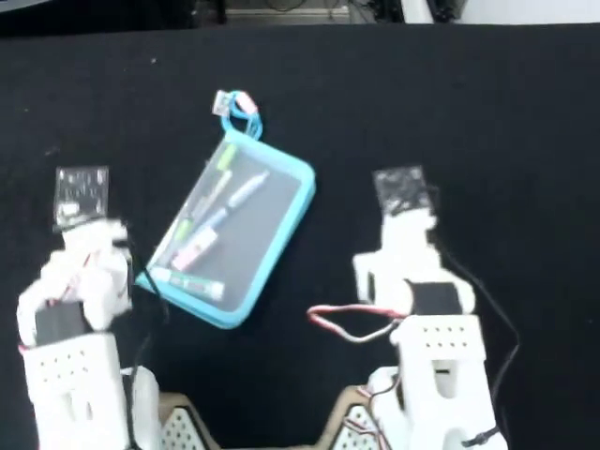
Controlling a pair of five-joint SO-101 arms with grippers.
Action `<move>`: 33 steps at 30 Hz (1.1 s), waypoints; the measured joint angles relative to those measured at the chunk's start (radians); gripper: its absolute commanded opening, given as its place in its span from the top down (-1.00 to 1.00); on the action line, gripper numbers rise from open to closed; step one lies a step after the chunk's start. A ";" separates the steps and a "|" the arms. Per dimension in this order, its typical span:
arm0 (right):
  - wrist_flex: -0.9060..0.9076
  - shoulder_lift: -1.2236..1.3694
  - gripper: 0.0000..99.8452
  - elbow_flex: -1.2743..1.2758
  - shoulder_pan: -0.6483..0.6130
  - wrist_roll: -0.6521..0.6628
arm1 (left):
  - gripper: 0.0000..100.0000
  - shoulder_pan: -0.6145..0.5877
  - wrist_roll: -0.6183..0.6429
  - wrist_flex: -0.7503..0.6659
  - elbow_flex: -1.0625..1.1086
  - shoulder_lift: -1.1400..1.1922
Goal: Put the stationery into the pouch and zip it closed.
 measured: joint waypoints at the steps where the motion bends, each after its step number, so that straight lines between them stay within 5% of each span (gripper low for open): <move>1: 0.018 0.000 0.56 0.000 -0.018 0.021 | 0.89 -0.011 -0.003 0.000 0.044 -0.054; 6: 0.029 0.000 0.61 0.000 -0.046 0.101 | 0.89 -0.032 -0.011 0.000 0.239 -0.321; 10: 0.055 0.000 0.99 0.032 -0.046 0.166 | 0.89 -0.034 -0.012 0.000 0.359 -0.531; 23: -0.035 0.000 0.98 0.144 -0.006 0.264 | 0.90 -0.003 -0.012 0.161 0.423 -0.609; 30: -0.035 -0.002 0.98 0.144 0.077 0.000 | 0.90 0.087 -0.012 0.183 0.420 -0.620; 33: -0.035 -0.002 0.98 0.167 0.078 -0.006 | 0.90 0.124 -0.012 0.183 0.434 -0.624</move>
